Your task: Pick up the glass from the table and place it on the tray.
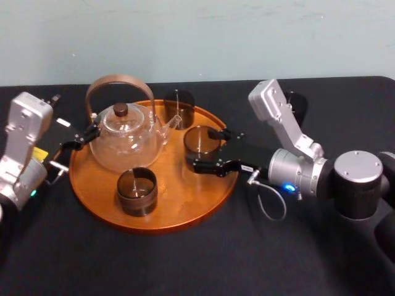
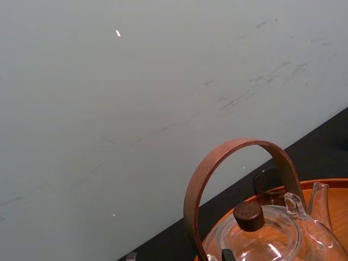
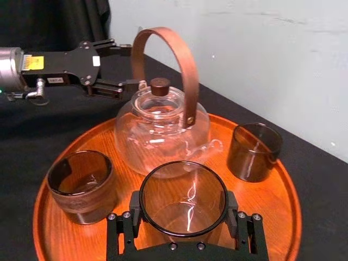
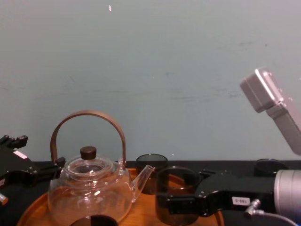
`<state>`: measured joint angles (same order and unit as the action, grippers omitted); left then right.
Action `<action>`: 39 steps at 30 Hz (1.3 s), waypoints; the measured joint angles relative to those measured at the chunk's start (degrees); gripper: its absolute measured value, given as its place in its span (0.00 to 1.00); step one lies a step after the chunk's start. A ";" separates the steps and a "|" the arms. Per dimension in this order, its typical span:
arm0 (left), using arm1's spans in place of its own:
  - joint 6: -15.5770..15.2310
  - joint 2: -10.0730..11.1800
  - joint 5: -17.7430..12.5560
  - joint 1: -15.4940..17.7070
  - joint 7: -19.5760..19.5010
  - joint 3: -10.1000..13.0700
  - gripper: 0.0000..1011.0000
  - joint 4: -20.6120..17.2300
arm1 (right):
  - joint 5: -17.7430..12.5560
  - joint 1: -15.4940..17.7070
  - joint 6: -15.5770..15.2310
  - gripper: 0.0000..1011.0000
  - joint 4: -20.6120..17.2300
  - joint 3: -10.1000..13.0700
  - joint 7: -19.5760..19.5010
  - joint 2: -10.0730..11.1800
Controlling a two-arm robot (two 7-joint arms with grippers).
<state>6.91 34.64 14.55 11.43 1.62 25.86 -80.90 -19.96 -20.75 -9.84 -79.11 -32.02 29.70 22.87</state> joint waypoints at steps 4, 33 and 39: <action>0.00 0.00 0.00 0.00 0.00 0.00 1.00 0.00 | 0.36 -0.21 0.20 0.89 0.55 -0.66 0.48 -0.49; 0.00 0.00 0.00 0.00 0.00 0.00 1.00 0.00 | 2.32 -1.20 1.68 0.89 5.54 -3.90 2.58 -3.43; 0.00 0.00 0.00 0.00 0.00 0.00 1.00 0.00 | 2.87 -1.56 2.15 0.89 7.17 -4.34 2.82 -4.10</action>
<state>6.91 34.64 14.55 11.43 1.62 25.86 -80.90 -17.09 -22.30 -7.69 -71.94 -36.36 32.52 18.77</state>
